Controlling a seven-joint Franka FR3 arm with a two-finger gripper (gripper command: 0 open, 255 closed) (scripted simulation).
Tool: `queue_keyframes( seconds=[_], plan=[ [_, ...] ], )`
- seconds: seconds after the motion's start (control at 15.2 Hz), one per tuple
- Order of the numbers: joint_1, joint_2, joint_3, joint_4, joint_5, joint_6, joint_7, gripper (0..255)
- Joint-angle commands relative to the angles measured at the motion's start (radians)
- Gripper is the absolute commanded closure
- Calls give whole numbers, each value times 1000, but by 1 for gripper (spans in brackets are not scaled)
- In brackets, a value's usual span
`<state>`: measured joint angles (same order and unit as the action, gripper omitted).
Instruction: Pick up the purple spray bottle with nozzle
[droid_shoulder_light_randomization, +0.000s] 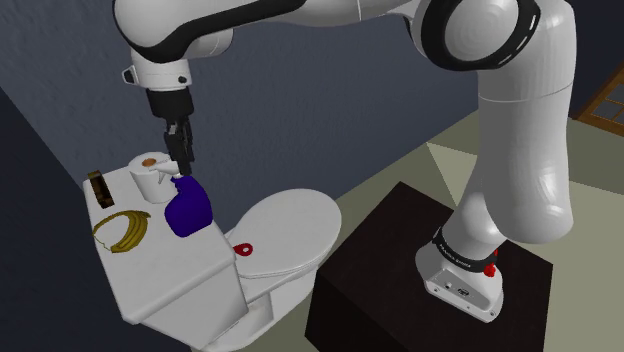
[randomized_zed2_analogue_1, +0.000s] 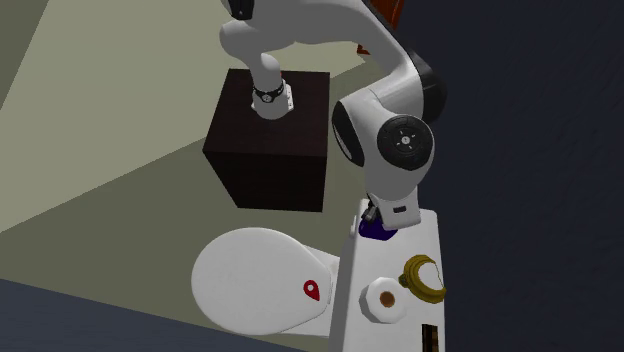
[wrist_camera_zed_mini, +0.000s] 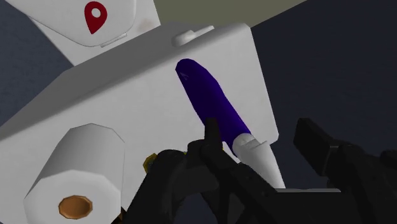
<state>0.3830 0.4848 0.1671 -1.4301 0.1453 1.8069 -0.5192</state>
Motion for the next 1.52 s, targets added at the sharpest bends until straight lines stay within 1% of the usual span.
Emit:
queue_keyframes(
  seconds=[0.0, 0.53, 1.45],
  plan=[
    [0, 1, 0, -2, 0, 3, 0, 255],
    [0, -2, 0, -5, 0, 3, 0, 255],
    [1, -14, 3, 164, -3, -175, 30, 255]
  ],
)
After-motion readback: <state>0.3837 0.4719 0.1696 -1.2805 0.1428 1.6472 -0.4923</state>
